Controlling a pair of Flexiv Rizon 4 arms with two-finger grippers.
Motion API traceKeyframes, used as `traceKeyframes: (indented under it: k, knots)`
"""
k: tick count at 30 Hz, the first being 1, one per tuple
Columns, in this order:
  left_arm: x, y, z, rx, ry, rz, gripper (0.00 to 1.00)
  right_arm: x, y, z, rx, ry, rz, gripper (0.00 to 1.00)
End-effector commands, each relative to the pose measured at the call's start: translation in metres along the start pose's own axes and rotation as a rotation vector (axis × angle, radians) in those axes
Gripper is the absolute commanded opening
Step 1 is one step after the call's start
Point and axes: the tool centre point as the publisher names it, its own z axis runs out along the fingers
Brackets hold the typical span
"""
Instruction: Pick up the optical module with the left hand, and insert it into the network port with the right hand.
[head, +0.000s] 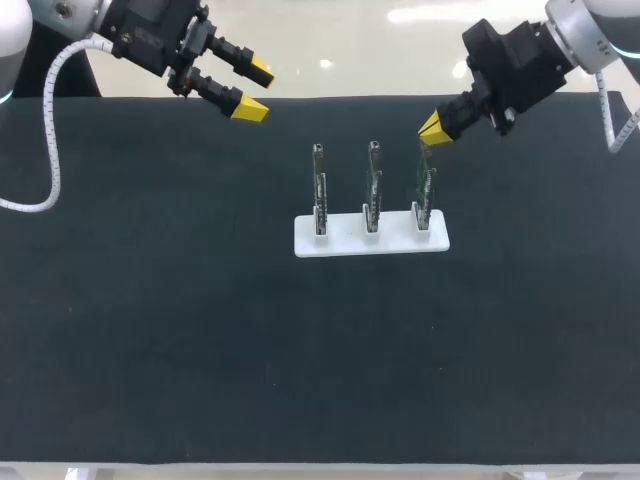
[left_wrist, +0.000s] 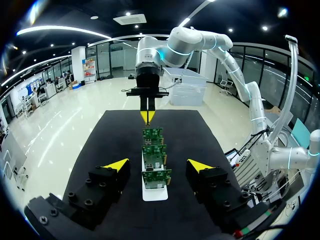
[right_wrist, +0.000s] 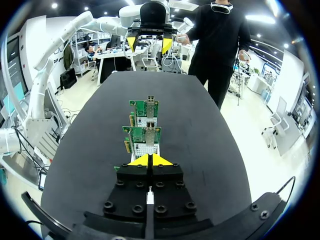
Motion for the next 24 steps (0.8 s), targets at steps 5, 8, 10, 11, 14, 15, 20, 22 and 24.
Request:
traceKeyframes:
  k: [5, 8, 10, 11, 14, 15, 20, 22, 24]
  knots:
    - [-0.001, 0.001, 0.0, 0.002, 0.004, -0.001, 1.0, -0.016, -0.001, -0.028, 0.014, -0.009, 0.012, 0.0]
    - [-0.001, 0.001, 0.0, 0.002, 0.004, -0.001, 1.0, -0.02, -0.007, -0.037, 0.031, 0.001, 0.02, 0.0]
    - [-0.001, 0.001, 0.0, 0.002, 0.004, -0.001, 1.0, -0.022, -0.012, -0.04, 0.041, -0.003, 0.026, 0.0]
    - [-0.001, 0.001, 0.0, 0.002, 0.004, -0.001, 1.0, -0.023, -0.014, -0.041, 0.047, 0.006, 0.028, 0.0]
    - [-0.001, 0.001, 0.0, 0.002, 0.004, -0.001, 1.0, -0.025, -0.019, -0.042, 0.051, 0.007, 0.031, 0.0]
    - [-0.001, 0.001, 0.0, 0.002, 0.004, -0.001, 1.0, -0.026, -0.02, -0.042, 0.052, 0.008, 0.031, 0.0]
    - [-0.001, 0.001, 0.0, 0.002, 0.004, -0.001, 1.0, -0.034, -0.025, -0.041, 0.074, 0.015, 0.027, 1.0]
    - [-0.001, 0.001, 0.0, 0.002, 0.004, -0.001, 1.0, -0.034, -0.025, -0.041, 0.074, 0.015, 0.027, 1.0]
    - [-0.001, 0.001, 0.0, 0.002, 0.004, -0.001, 1.0, -0.034, -0.025, -0.041, 0.074, 0.015, 0.027, 1.0]
